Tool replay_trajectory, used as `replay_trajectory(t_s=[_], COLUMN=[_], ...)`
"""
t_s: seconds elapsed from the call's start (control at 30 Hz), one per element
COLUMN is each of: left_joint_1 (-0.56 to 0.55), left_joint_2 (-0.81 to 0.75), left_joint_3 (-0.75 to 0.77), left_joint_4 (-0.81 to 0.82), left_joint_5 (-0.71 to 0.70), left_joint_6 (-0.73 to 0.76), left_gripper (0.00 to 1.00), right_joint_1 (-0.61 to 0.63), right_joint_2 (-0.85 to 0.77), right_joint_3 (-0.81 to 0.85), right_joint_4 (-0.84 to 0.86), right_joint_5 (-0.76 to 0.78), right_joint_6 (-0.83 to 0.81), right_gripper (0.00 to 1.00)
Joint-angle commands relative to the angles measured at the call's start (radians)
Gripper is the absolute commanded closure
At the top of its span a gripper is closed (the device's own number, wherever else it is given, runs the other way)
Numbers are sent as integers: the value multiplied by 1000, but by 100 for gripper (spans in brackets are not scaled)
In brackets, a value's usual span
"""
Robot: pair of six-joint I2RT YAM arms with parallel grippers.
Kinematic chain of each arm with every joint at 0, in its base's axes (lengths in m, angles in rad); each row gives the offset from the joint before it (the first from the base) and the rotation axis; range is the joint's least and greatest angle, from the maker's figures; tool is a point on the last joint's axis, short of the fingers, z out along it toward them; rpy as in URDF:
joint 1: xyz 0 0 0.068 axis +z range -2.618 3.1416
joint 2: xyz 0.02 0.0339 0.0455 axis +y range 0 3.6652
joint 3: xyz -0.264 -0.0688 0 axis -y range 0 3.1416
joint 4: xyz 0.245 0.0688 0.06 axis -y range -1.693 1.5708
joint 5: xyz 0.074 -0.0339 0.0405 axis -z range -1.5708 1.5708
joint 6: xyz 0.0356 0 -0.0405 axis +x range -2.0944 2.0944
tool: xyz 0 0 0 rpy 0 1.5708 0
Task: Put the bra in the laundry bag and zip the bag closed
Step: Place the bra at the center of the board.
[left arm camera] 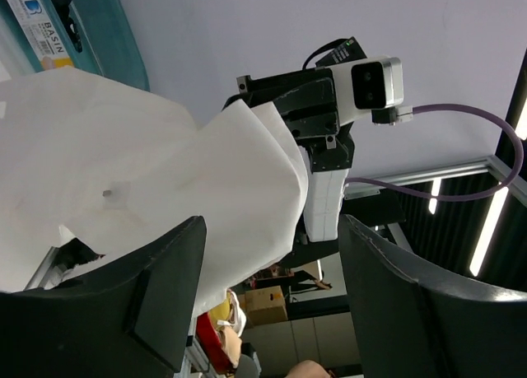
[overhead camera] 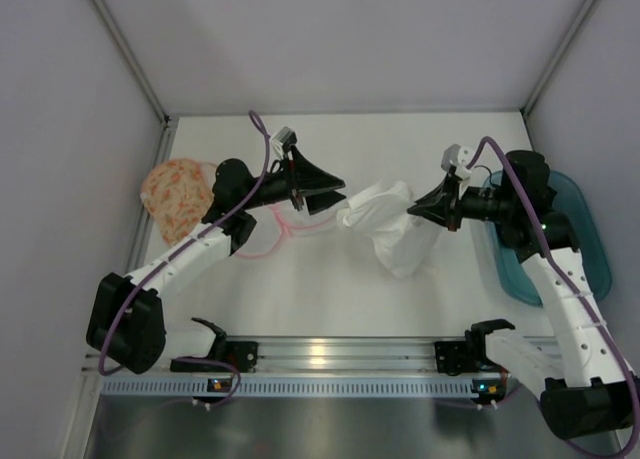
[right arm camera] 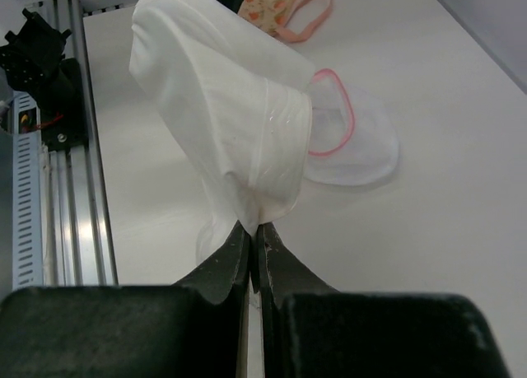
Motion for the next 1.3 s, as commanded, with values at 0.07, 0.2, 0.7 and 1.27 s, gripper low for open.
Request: replay_trajectory(t_s=[0.07, 0.2, 0.7, 1.27], left_joint_1=[-8, -5, -8, 79], left_joint_2=[-42, -52, -8, -129], left_joint_3=[-7, -39, 64, 153], left_joint_4=[96, 2, 114, -437], left_joint_5=[-8, -34, -22, -84], left_joint_6=[-17, 43, -21, 726], left_gripper=[30, 2, 49, 100], right_joint_1=[28, 49, 108, 86], right_joint_2=[13, 16, 63, -67], right_joint_3=[-4, 33, -38, -162], right_joint_4=[213, 235, 242, 225], right_joint_5=[-31, -50, 22, 75], right_joint_6=[107, 150, 150, 388], right_gripper=[100, 100, 100, 100])
